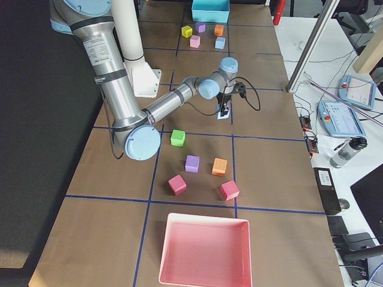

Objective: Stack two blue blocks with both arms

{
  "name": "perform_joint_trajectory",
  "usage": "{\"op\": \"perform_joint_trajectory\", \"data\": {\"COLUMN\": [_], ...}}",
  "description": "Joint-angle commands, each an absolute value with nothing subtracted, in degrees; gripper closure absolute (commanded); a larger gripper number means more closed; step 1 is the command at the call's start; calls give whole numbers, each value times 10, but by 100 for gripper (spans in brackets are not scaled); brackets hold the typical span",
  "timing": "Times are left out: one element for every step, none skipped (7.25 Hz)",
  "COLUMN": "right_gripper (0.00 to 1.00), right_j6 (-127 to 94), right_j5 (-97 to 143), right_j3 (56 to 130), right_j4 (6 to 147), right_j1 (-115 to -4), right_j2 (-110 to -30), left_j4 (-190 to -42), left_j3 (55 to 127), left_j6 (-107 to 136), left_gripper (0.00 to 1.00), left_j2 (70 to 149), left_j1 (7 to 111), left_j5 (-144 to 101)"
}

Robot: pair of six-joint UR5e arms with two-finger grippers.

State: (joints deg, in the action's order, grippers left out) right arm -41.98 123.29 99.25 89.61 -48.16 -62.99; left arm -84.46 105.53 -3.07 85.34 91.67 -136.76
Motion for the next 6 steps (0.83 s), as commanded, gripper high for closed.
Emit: {"op": "perform_joint_trajectory", "data": {"right_gripper": [97,97,97,96,96,96], "right_j6": [-554,-621,-646,-678,-689,-693], "right_j5": [1166,1138,1131,1129,1118,1116], "right_j3": [929,865,810,769,753,751], "right_j4": [935,933,930,916,891,888], "right_j1": [-399,-364,-351,-339,-325,-323], "right_j2": [-494,-432,-385,-361,-360,-359], "left_j4": [-845,-845,-846,-847,-848,-850], "left_j3": [1053,1051,1050,1049,1047,1044], "left_j6": [-31,-31,-31,-31,-31,-31], "left_gripper": [0,0,0,0,0,0], "left_j2": [853,853,853,853,853,853], "left_j1": [917,917,917,917,917,917], "left_j5": [-1368,-1368,-1368,-1368,-1368,-1368]}}
